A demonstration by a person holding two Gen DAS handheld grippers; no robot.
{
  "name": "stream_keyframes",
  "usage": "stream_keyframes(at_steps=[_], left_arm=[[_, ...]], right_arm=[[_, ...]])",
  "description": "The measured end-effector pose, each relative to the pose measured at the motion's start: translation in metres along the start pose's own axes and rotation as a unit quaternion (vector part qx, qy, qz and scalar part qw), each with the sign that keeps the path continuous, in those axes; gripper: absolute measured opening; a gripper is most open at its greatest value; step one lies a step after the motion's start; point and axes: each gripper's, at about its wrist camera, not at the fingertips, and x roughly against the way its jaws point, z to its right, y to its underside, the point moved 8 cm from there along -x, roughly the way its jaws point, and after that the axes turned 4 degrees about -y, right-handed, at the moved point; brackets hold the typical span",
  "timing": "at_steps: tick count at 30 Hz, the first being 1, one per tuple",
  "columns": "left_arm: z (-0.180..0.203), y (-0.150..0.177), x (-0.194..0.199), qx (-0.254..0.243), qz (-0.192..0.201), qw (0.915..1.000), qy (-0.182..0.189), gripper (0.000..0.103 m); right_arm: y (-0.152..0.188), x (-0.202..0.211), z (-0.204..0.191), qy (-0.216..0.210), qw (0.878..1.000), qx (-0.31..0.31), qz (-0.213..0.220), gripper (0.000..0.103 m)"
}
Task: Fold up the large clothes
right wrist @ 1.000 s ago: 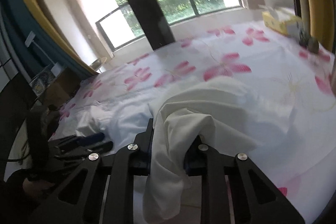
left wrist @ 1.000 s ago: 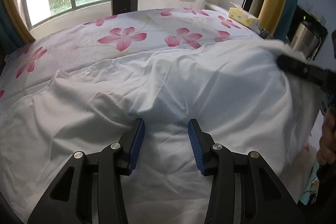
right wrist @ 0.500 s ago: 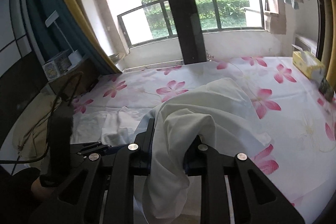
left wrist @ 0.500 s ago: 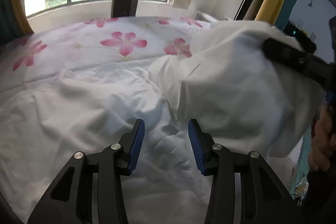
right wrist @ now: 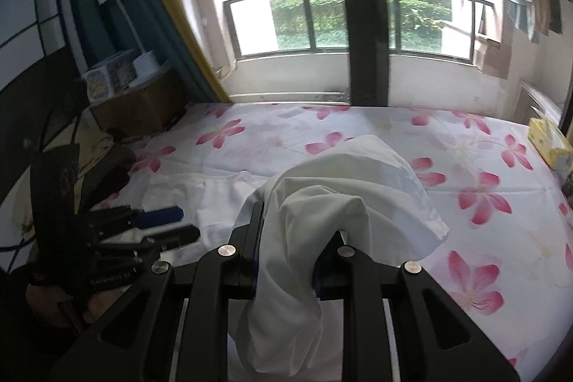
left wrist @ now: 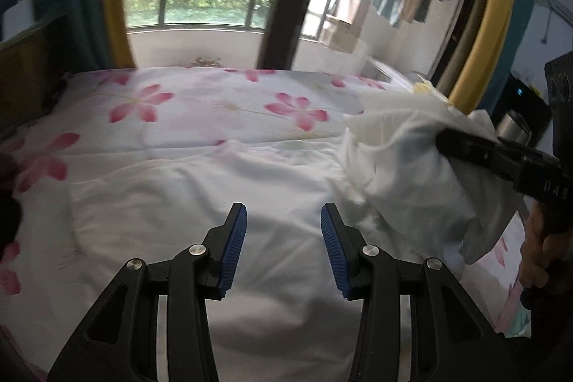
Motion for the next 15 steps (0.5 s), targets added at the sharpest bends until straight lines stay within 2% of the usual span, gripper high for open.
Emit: stream_keyframes(at_steps=[6, 9, 15], left_arm=[[-0.032, 0.001, 0.012, 0.018, 0.012, 0.9996, -0.016, 0.046], [-0.046, 0.004, 0.018, 0.021, 0.016, 0.9993, -0.027, 0.046], [-0.069, 0.011, 0.027, 0.031, 0.017, 0.9986, -0.039, 0.046]], right_arm=[[0.005, -0.025, -0.032, -0.018, 0.999, 0.029, -0.029, 0.021], [0.014, -0.044, -0.054, -0.036, 0.996, 0.052, -0.06, 0.021], [0.026, -0.067, -0.082, -0.058, 0.991, 0.079, -0.094, 0.024]])
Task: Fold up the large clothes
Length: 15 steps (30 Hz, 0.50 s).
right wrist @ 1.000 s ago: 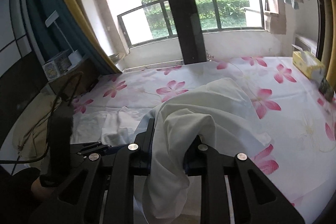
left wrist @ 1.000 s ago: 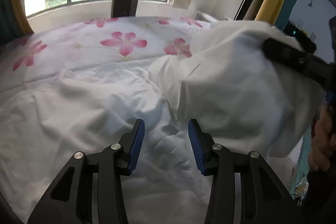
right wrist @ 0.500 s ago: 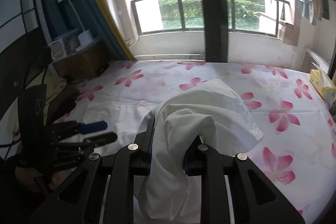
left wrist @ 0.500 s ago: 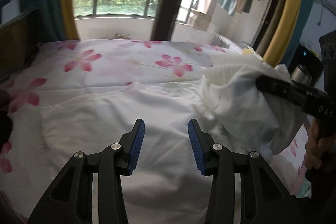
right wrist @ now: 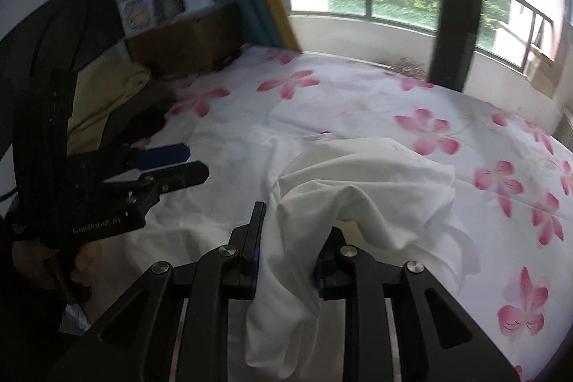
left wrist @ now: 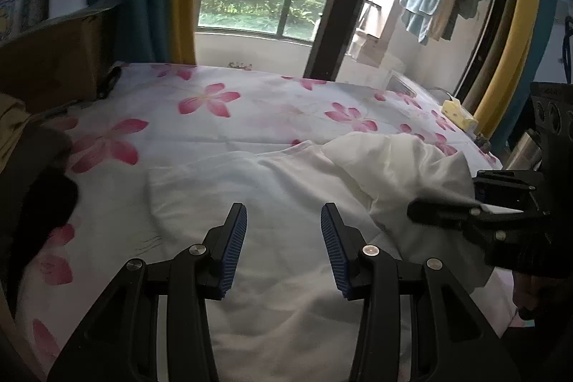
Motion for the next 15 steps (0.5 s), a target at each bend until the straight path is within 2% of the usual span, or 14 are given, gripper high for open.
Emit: stream_keyframes(at_steps=[9, 15], left_arm=[[-0.041, 0.005, 0.017, 0.017, 0.007, 0.9992, -0.034, 0.046], [-0.077, 0.011, 0.033, 0.039, 0.008, 0.9969, -0.069, 0.046]], right_arm=[[0.004, -0.041, -0.052, -0.054, 0.995, 0.059, -0.058, 0.025], [0.019, -0.07, -0.095, -0.111, 0.984, 0.091, -0.103, 0.025]])
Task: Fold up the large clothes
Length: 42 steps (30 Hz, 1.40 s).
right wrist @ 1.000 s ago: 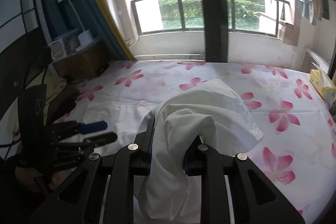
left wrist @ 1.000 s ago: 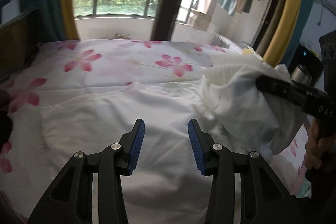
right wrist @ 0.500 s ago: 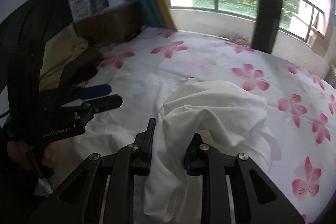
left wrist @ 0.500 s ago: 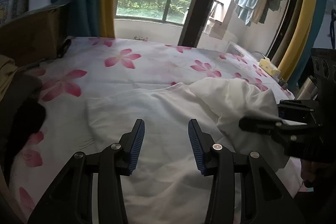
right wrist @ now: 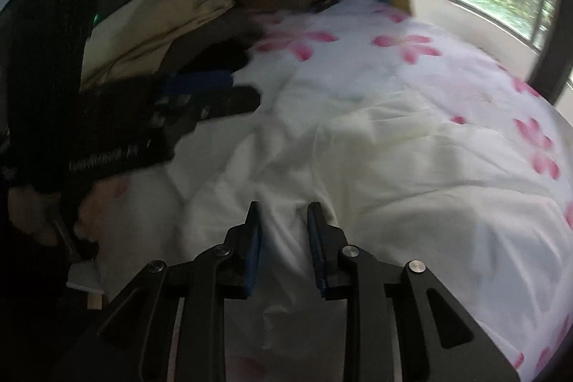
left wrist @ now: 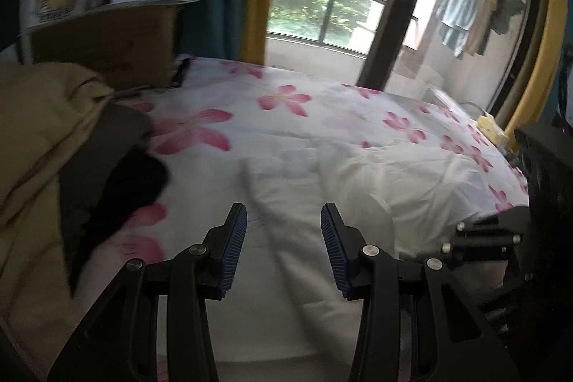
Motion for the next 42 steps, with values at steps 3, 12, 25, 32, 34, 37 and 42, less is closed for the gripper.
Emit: stream_keyframes(at_steps=[3, 12, 25, 32, 34, 37, 42], left_arm=[[-0.012, 0.001, 0.003, 0.011, 0.0, 0.9999, -0.01, 0.046], [0.026, -0.012, 0.002, -0.005, 0.003, 0.9991, 0.042, 0.046], [0.053, 0.024, -0.054, -0.076, -0.091, 0.9929, -0.007, 0.046], [-0.007, 0.009, -0.051, -0.017, -0.084, 0.9918, -0.095, 0.046], [-0.009, 0.002, -0.049, -0.011, -0.077, 0.9921, -0.099, 0.046], [-0.003, -0.013, -0.04, -0.014, -0.046, 0.9934, -0.105, 0.046], [0.014, -0.032, -0.045, -0.047, -0.024, 0.993, -0.106, 0.046]], right_arm=[[0.002, -0.011, -0.021, -0.033, 0.999, 0.03, -0.016, 0.028], [0.008, 0.018, -0.017, -0.021, 0.999, 0.024, 0.013, 0.034], [0.039, 0.113, 0.087, 0.096, 0.984, -0.095, 0.115, 0.055], [0.067, 0.122, 0.135, 0.119, 0.974, -0.154, 0.117, 0.056], [0.072, 0.124, 0.143, 0.121, 0.973, -0.159, 0.116, 0.056], [0.075, 0.123, 0.146, 0.12, 0.973, -0.161, 0.117, 0.056], [0.083, 0.116, 0.145, 0.111, 0.975, -0.16, 0.104, 0.057]])
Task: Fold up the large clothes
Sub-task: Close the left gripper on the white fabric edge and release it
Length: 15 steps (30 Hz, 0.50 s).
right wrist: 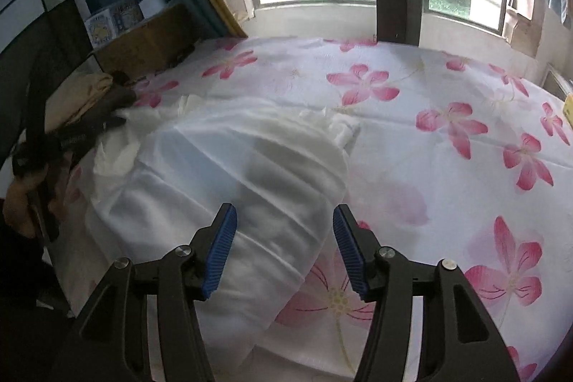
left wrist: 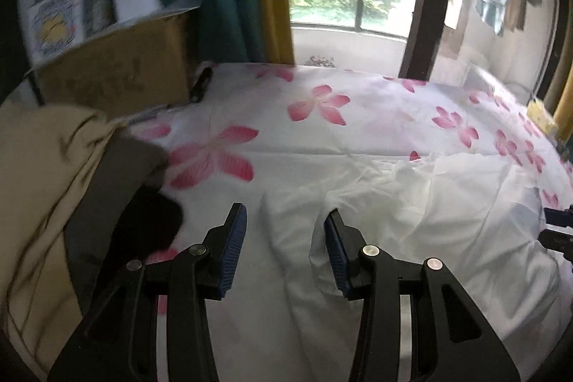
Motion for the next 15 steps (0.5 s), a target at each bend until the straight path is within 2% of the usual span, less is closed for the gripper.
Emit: stream_keyframes(at_steps=[2, 4, 7, 12, 15], left_arm=[[0.005, 0.002, -0.018, -0.022, -0.024, 0.9995, -0.004, 0.046], [0.003, 0.007, -0.036, -0.021, -0.057, 0.9982, -0.002, 0.046], [-0.01, 0.013, -0.043, 0.021, -0.071, 0.9972, 0.003, 0.046], [-0.035, 0.014, -0.039, 0.057, -0.06, 0.9962, -0.028, 0.046], [-0.042, 0.005, -0.026, 0.069, -0.034, 0.9963, -0.037, 0.046]], right_arm=[[0.004, -0.003, -0.002, -0.004, 1.0, 0.001, -0.003, 0.057], [0.005, -0.003, -0.002, -0.007, 1.0, 0.001, -0.002, 0.059], [0.006, -0.002, -0.002, -0.012, 1.0, 0.002, -0.002, 0.06], [0.008, -0.002, 0.003, -0.015, 1.0, -0.008, 0.001, 0.063], [0.007, -0.005, 0.004, -0.016, 1.0, -0.008, -0.002, 0.064]])
